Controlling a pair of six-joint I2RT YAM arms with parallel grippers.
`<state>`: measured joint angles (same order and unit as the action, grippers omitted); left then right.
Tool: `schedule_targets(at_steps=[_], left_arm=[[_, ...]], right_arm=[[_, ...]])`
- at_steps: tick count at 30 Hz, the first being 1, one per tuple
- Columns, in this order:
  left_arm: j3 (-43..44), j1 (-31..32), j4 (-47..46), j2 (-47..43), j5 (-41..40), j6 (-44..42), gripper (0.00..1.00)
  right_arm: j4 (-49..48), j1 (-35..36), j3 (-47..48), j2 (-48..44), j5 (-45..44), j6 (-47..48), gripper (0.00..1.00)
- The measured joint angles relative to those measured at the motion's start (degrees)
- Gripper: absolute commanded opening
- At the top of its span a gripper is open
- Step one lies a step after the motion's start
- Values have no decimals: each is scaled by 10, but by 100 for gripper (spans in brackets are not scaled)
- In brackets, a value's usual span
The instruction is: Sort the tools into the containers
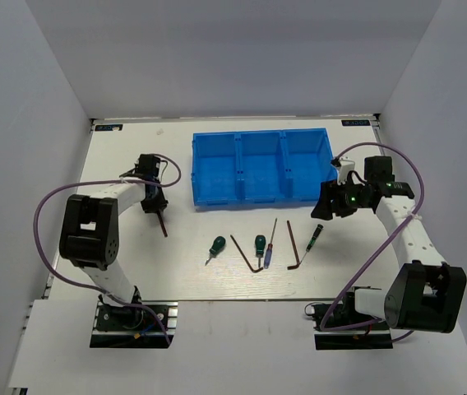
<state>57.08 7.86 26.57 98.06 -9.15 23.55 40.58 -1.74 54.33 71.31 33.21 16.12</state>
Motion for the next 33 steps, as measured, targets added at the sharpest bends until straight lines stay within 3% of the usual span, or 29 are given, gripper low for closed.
schedule_targets(at_steps=[3,6,13,16,19,25,27,31,33], left_arm=[[23,10,9,20,-29,-2,11],[23,18,12,20,-52,-4,1],[-9,21,43,-58,-27,-33,0],[2,27,18,-146,43,-58,0],[73,35,-21,-183,124,-74,0],[223,58,-108,-83,240,-87,1],[240,68,-113,-34,255,-87,4],[259,90,-100,63,266,-87,14],[259,102,-85,95,265,-87,24]], right_arm=[[-1,0,-5,-2,0,-1,66],[0,0,-9,-2,0,0,63],[2,0,-14,9,1,40,63],[5,3,-30,34,-8,56,59],[3,18,-51,60,-21,58,53],[-37,97,-92,64,-68,28,51],[-57,117,-96,67,-95,5,58],[-107,154,-98,89,-145,-37,60],[-127,172,-97,110,-167,-53,61]])
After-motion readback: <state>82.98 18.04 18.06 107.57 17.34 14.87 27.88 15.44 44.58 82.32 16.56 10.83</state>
